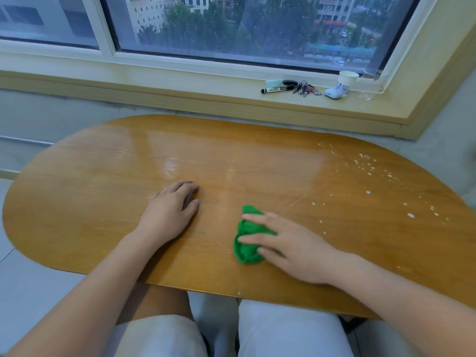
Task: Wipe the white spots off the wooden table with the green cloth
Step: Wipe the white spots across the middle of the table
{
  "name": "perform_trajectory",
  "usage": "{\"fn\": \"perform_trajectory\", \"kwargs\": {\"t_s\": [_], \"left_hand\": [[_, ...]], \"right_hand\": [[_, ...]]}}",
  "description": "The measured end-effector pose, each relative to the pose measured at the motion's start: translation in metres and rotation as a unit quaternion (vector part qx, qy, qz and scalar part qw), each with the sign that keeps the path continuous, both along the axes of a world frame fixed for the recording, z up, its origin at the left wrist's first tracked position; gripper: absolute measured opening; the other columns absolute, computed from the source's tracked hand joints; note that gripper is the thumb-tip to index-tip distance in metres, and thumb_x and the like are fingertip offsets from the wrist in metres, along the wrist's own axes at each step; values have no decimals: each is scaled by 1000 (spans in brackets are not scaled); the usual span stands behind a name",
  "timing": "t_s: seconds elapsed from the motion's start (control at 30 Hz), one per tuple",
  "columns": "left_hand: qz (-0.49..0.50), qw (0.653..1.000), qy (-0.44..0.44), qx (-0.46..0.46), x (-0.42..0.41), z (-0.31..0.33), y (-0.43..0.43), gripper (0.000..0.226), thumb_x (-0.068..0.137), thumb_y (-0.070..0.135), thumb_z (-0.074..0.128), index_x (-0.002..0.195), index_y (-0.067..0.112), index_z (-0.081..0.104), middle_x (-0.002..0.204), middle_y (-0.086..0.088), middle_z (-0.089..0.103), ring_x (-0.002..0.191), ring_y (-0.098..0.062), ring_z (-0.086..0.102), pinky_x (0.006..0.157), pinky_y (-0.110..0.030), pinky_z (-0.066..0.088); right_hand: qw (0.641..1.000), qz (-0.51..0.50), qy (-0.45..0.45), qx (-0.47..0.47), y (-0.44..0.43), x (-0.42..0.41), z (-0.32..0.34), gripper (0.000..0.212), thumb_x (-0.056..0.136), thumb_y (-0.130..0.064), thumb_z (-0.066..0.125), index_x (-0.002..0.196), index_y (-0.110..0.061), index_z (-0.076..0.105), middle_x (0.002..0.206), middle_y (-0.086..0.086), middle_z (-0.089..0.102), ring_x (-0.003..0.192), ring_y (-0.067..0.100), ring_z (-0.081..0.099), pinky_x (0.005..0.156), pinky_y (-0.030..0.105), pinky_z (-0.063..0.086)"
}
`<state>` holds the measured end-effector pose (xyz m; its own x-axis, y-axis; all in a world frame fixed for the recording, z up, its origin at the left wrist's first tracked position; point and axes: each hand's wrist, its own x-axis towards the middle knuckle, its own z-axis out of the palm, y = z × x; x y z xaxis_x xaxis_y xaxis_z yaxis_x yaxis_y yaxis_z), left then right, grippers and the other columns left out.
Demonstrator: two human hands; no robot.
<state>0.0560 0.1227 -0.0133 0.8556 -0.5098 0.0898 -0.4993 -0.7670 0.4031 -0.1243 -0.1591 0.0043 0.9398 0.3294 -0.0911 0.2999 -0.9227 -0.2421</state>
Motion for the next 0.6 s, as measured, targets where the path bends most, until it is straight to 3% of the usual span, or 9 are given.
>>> {"fn": "perform_trajectory", "kwargs": {"t_s": [0.17,0.37,0.47,0.6], "left_hand": [[-11,1000,-4,-1,-7,0,-11,47,107,45,50,151,31,53,161,10,45,139,-26,50,115,-48,40],[-16,1000,-6,0,-7,-2,-15,49,106,48,48,151,31,53,160,10,47,139,-24,51,114,-52,42],[-14,1000,-13,-4,-8,-4,-15,48,106,50,47,150,32,54,160,12,47,139,-23,51,114,-52,42],[-15,1000,-24,-6,-8,-7,-14,48,105,50,46,147,31,57,158,10,50,136,-23,54,113,-51,43]], "right_hand": [[981,-192,-31,4,-93,2,-4,45,109,-53,38,153,-60,42,175,-21,16,162,20,20,124,58,34],[925,-374,-59,9,-101,8,-9,45,113,-38,42,157,-45,47,177,-7,21,163,26,14,128,55,25],[935,-349,-53,-7,-38,6,-11,48,113,-39,36,161,-45,39,179,-10,11,165,30,5,129,57,19],[974,-214,-72,-5,65,-12,-12,48,114,-40,34,162,-46,36,179,-11,8,165,29,0,129,50,11]]}}
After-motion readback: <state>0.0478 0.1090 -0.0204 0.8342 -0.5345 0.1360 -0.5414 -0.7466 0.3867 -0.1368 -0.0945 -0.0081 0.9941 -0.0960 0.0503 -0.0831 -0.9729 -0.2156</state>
